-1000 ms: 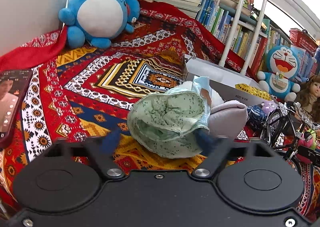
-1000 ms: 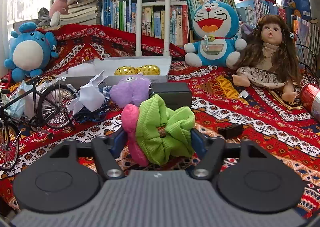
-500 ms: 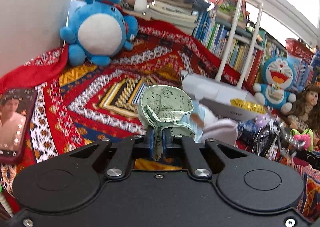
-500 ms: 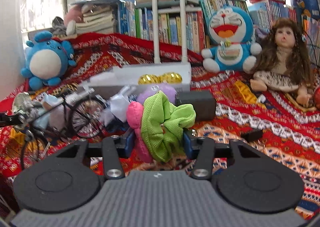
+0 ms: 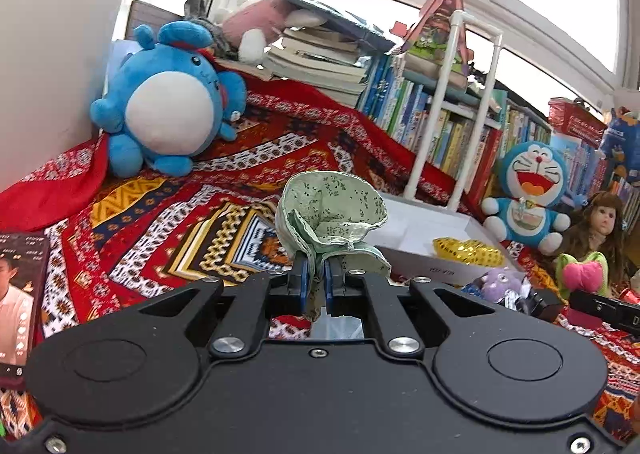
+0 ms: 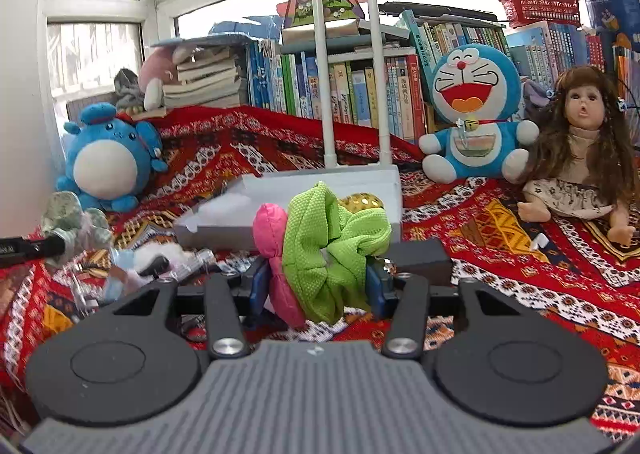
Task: Organize soft objects
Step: 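Carry the cloth and scrunchies into the white box and open both tools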
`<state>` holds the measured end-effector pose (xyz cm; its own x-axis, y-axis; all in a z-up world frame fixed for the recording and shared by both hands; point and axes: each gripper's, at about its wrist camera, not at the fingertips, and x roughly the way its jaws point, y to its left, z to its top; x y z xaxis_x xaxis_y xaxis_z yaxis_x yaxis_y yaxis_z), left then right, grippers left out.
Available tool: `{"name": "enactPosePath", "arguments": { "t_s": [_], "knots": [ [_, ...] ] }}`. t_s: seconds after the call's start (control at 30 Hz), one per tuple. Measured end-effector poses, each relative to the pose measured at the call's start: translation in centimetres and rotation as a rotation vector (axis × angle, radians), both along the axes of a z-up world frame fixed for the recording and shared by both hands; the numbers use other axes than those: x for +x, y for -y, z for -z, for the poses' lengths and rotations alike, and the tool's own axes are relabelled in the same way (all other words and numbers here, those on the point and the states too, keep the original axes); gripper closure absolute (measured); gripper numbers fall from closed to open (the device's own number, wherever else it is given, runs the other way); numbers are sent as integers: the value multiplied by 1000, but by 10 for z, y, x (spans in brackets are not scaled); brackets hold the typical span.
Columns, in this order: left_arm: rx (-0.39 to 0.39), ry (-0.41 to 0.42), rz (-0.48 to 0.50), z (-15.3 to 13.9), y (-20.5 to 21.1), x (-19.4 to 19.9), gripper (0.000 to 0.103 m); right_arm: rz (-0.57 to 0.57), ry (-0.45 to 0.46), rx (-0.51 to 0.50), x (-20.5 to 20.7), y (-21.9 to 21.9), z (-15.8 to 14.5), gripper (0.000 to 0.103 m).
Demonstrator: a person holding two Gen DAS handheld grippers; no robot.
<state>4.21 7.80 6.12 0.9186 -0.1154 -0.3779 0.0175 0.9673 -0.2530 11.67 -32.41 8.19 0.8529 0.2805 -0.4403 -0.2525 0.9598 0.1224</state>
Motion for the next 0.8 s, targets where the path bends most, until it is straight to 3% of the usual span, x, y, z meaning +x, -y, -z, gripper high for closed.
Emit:
{"name": "enactPosePath", "arguments": {
  "t_s": [0.57,0.8],
  "knots": [
    [-59,15,128,-30,17,50,95,-42,-17,72,48,-6,-25,50],
    [-64,-42,176,-26,34,80,95,-70,-62,104,72,-10,-26,50]
  ]
}}
